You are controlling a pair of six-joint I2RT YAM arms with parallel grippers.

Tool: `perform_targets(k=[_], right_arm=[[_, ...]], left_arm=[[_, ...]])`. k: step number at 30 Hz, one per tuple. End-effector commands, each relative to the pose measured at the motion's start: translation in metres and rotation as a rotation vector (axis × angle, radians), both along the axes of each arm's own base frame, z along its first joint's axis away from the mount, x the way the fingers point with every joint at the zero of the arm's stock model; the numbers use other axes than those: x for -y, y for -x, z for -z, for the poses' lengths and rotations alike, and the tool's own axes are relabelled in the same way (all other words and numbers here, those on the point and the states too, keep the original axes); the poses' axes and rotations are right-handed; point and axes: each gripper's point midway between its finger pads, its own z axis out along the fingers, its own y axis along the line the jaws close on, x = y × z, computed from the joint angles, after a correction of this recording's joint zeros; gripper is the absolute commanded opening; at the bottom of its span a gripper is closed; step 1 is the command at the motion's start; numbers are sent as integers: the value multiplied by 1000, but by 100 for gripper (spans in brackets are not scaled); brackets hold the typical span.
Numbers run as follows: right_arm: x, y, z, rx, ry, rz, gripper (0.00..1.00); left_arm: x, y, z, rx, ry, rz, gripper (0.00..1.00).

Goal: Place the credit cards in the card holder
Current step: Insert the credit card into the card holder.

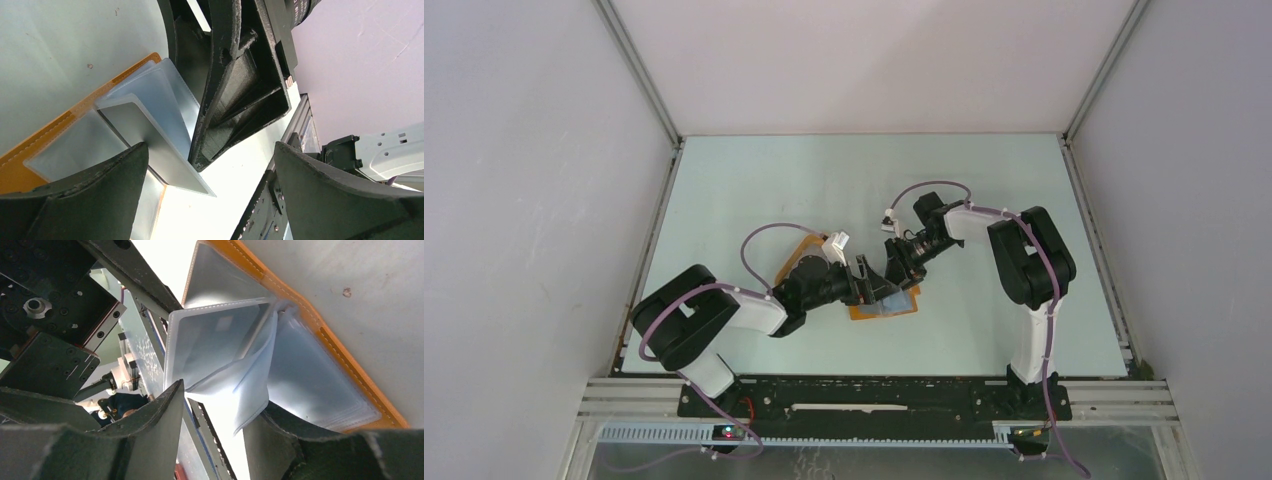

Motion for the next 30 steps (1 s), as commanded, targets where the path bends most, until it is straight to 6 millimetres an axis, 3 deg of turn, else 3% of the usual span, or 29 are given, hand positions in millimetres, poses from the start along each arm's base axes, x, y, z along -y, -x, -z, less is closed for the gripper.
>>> perform_targets(k=[1,6,13,17,22,27,30], right_arm=[[-1,-12,0,39,23,13,53],[4,-17,5,83,78,22,52],[8,-22,3,143,115,28,52],[10,-24,4,164,131,28,52],[16,-31,-3,254,158,20,51],[24,-37,-13,362,195,7,50],[31,-41,-23,429,211,-5,51]], left_arm=[[10,-8,-27,80,53,3,100],[1,-8,-24,84,35,-24,100],[-25,-6,-17,101,-87,-87,100],[-41,-4,-24,139,-147,-114,100],[-64,-5,-44,244,-267,-127,100],[-89,-12,-91,411,-320,-192,100],[-106,-14,-106,452,-319,-259,100]])
